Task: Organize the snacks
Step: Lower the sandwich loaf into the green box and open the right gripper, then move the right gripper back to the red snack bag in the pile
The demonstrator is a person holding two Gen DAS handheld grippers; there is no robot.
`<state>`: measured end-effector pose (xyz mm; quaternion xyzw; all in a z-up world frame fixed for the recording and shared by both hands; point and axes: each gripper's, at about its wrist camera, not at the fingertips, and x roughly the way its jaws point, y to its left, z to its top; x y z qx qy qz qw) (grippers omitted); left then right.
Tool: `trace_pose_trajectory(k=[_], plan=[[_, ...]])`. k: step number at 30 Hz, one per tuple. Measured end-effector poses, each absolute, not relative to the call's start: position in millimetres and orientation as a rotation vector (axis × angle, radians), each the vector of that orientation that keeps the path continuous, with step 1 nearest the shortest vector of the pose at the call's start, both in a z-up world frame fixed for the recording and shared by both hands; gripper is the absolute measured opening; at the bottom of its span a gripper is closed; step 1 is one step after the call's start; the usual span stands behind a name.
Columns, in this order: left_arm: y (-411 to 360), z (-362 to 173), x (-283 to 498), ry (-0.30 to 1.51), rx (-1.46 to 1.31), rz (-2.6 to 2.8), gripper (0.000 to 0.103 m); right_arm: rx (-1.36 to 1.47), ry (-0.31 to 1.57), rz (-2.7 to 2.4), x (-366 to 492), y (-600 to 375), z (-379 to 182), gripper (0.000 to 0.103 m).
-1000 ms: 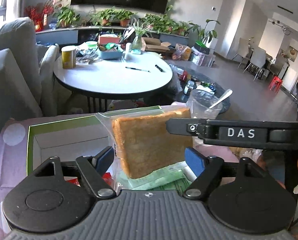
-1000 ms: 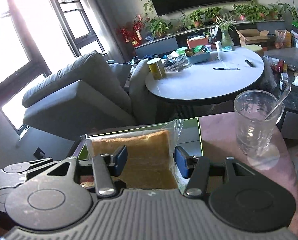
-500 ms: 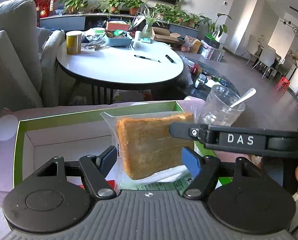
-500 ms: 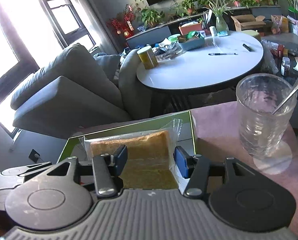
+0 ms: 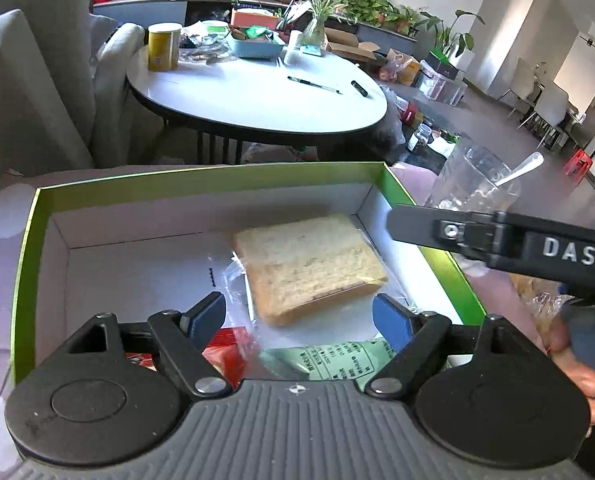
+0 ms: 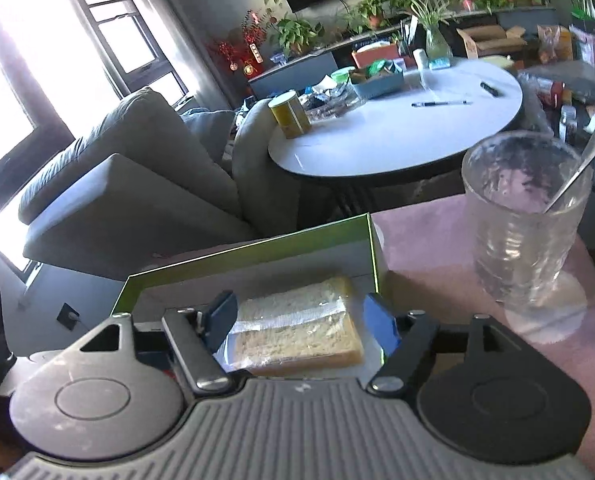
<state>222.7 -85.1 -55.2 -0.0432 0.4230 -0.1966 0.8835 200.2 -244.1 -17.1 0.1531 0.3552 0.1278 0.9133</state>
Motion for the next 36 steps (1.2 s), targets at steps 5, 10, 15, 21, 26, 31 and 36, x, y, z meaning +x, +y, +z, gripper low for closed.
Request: trace_pose_trajectory(k=[5, 10, 15, 21, 26, 31, 36], plan=[[-77.3, -46.7, 209.4, 0.856, -0.102, -0.406, 0.082, 0.315, 0.725, 0.265, 186.9, -248.5, -8.9, 0.070], [-74.7, -38.2, 194.6, 0.840, -0.107, -0.426, 0.083, 0.314, 0.727, 0.259, 170.8, -254.8, -4.4, 0.073], [-70.2, -28.2, 173.6, 0.810, -0.105, -0.442, 0.084, 0.320, 0.749, 0.236, 152.5, -262.1, -6.6, 0.075], [-64.6, -18.6, 143.5, 0.776, -0.105, -0.459, 0.084, 0.353, 0.775, 0.212, 126.5, -270.4, -12.8, 0.075], [-59.2, -13.4, 115.2, 0.750, -0.088, -0.465, 0.084, 0.351, 0.813, 0.207, 107.8, -272.2, -18.9, 0.076], [-56.7, -11.7, 94.4, 0.742, -0.066, -0.492, 0.085, 0.337, 0.879, 0.203, 99.3, -273.4, -30.9, 0.078], [-61.4, -18.3, 83.7, 0.759, -0.055, -0.517, 0.085, 0.349, 0.919, 0.210, 94.7, -269.7, -38.1, 0.078]])
